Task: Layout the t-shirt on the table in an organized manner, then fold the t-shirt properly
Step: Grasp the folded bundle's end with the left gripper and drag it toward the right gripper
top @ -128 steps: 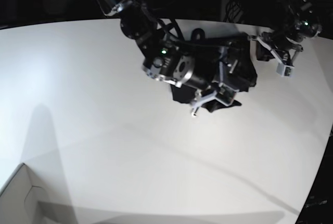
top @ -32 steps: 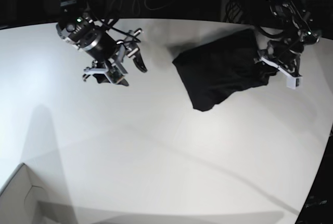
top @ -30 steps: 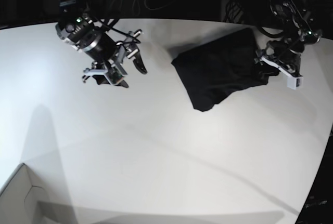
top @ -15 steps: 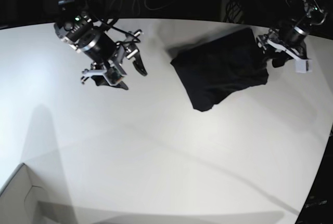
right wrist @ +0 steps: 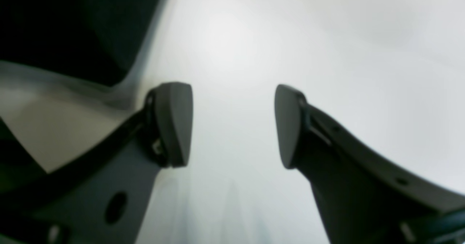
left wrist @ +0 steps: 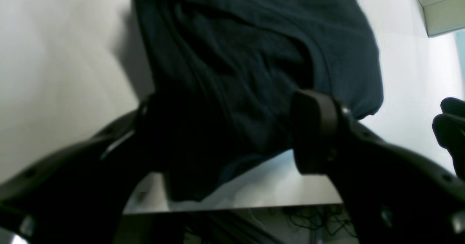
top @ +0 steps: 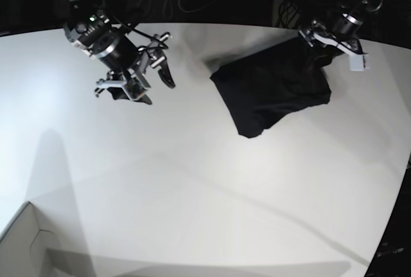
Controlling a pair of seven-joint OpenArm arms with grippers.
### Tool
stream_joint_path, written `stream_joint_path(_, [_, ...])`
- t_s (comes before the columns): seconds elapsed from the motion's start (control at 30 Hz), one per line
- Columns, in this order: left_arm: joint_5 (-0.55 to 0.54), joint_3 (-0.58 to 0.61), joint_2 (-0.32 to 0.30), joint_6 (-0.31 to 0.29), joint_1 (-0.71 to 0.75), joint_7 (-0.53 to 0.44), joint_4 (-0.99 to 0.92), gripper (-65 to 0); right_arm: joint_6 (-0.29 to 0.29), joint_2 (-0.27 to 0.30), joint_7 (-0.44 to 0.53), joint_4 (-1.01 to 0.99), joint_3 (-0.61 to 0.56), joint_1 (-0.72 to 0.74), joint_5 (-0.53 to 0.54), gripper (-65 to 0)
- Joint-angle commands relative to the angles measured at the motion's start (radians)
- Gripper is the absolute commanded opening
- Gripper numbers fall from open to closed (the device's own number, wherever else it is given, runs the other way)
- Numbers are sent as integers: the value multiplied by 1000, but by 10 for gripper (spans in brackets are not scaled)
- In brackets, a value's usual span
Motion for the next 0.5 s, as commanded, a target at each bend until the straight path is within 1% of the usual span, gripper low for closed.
stream_joint_path(0.0, [-23,-5,-3,-6,3,-16,3,-184,3,2,27,18,3,-2,19,-287])
stream_joint_path(0.07, [-23,-38,-1,-6,4,-16,-5,-184,3,7,27,18,5,-2,19,-287])
stream_joint_path(0.17, [-23,-84,13,-6,-2,-16,-24,-184,3,36,27,18,5,-5,19,-287])
stream_joint_path(0.47, [-23,-87,11,-6,-55,-5,-127,-184,3,44,27,18,5,-19,19,-287])
